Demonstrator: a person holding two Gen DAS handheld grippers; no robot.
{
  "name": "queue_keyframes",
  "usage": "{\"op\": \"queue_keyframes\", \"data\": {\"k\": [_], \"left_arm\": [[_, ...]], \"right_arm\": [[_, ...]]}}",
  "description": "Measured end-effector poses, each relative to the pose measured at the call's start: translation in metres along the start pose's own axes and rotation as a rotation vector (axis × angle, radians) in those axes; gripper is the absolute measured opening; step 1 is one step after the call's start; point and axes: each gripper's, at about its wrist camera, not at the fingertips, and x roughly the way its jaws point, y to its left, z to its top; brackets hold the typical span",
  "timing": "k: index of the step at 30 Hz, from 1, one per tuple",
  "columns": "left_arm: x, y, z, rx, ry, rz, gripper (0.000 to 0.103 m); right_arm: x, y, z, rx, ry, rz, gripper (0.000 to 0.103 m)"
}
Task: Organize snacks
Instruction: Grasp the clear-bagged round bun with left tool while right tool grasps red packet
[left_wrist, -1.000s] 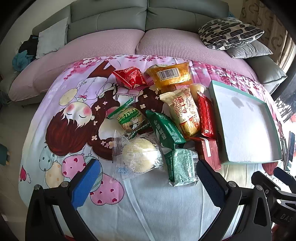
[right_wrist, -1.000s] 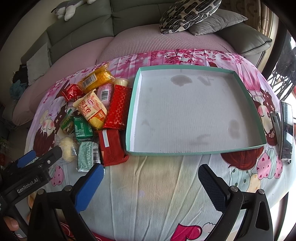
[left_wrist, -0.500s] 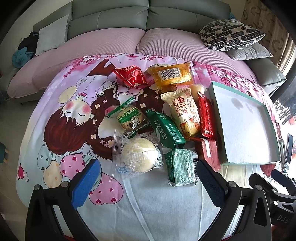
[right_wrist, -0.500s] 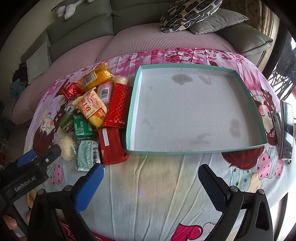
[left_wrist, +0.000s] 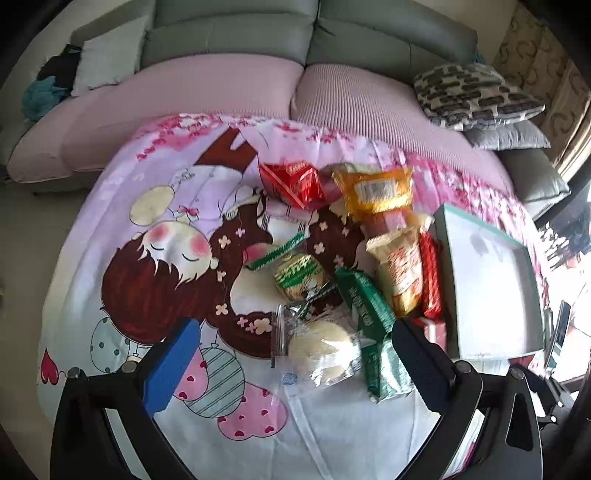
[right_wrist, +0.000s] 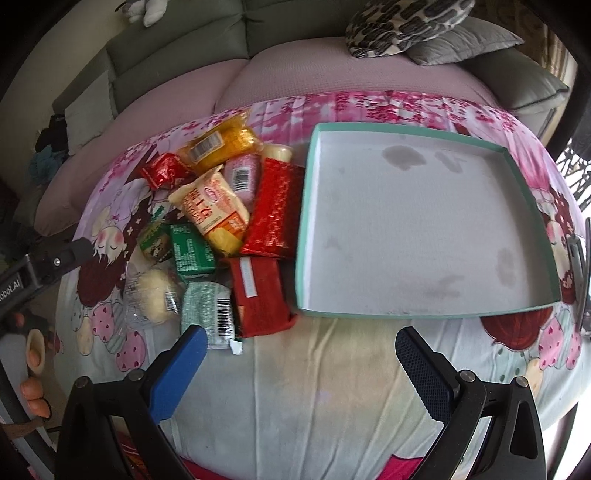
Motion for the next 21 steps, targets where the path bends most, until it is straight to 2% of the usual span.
{"op": "queue_keyframes", "data": {"k": [3,9,14,19,21], "left_arm": [[0.020,-0.003,-0.007,0.024,0.067,-0.005,0.103],[0.059,-0.006,-0.015,0.007,0.211,-0.018,0.103],[0.072,-0.010,-0.011,0.025,0.266,0.015,0.103],[0.080,-0.013,-0.003,0.030,0.339,-0.025,0.103],[0.083,-0.014,0.004,0.030,0.369,-0.028,0.103]], "right_arm": [[0.009,0.013,0.000,-0.026,0.019,0.011,0.103],[0.027,0.031,0.001,-0.067,0.061,0.024,0.103],[0.036,0.033,0.008,-0.087,0.103,0.012,0.103],[0.032,0.028,0.027,-0.108,0.134,0.044,0.103],[0.031,0.027,0.038,-0.109,0.141,0.056,0.097]]}}
